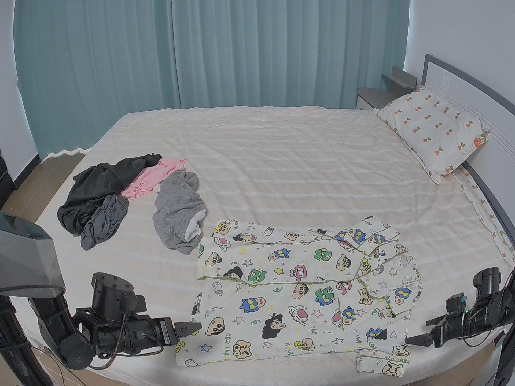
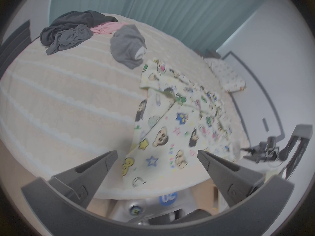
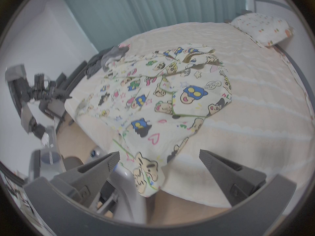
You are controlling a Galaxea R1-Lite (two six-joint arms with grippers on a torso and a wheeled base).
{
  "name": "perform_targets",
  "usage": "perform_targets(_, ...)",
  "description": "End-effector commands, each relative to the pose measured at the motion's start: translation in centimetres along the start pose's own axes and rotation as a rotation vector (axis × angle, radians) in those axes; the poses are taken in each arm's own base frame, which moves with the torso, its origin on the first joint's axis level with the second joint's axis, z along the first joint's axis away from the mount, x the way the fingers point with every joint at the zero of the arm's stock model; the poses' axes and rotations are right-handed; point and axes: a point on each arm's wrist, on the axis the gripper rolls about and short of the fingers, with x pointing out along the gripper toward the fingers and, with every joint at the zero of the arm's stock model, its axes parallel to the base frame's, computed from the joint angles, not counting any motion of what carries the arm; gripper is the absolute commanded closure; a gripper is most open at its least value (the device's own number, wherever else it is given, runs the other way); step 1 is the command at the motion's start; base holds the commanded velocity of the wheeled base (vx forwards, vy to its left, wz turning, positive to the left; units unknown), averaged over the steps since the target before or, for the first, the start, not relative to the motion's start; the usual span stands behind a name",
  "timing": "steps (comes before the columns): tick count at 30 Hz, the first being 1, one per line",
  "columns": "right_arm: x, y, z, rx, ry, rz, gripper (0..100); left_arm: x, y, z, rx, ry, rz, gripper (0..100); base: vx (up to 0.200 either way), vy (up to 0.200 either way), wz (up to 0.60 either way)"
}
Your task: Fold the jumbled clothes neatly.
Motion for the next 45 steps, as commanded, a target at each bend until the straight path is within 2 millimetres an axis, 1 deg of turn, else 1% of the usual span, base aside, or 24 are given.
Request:
perform_targets(1,-0.3,0.7,2.9,0.083,-0.117,0.050,0,-0.8,-1.5,2.1,-0.097,-0.081,-0.112,0,0.000,0.000,0.00)
perform_targets(2,-0.3,1.2,3.8,0.157,-0.138,0.075,0,-0.6,-1.9,2.6,-0.156,-0.092,-0.134,0,0.000,0.000,0.00)
perform_targets(3,-0.3,1.2,3.8,0.157,-0.138,0.075,0,-0.6,-1.9,2.6,-0.156,-0.092,-0.134,0,0.000,0.000,0.00)
perform_targets(4,-0.2,1.8,4.4,0.207,-0.147,0.099,0,-0.4,-2.3,2.9,-0.209,-0.098,-0.150,0,0.000,0.000,0.00)
perform_targets(6,-0.4,2.3,4.7,0.221,-0.156,0.113,0,-0.3,-2.4,2.8,-0.220,-0.086,-0.154,0,0.000,0.000,0.00)
perform_targets(10,-0.3,2.7,4.7,0.212,-0.147,0.125,0,-0.2,-2.8,2.4,-0.207,-0.069,-0.162,0,0.000,0.000,0.00)
perform_targets(22,-0.2,2.8,4.6,0.212,-0.138,0.128,0,-0.1,-2.8,2.2,-0.205,-0.061,-0.158,0,0.000,-0.200,0.00)
perform_targets(34,0.2,3.2,4.8,0.200,-0.129,0.143,0,0.2,-2.8,2.3,-0.208,-0.063,-0.160,0,0.000,0.000,0.00)
perform_targets(39,0.4,3.4,4.9,0.197,-0.121,0.157,0,0.4,-3.1,2.8,-0.272,-0.074,-0.179,0,0.000,0.000,0.00)
perform_targets(40,0.8,3.7,5.1,0.218,-0.114,0.172,0,0.4,-3.4,3.3,-0.333,-0.079,-0.198,0,0.000,0.000,0.00)
perform_targets(43,1.1,4.1,6.3,0.288,-0.139,0.197,0,0.4,-3.4,3.2,-0.341,-0.076,-0.198,0,0.000,0.000,0.00)
perform_targets(45,1.4,4.5,7.8,0.348,-0.181,0.222,0,0.5,-3.4,3.0,-0.341,-0.068,-0.195,0,0.200,0.000,0.00)
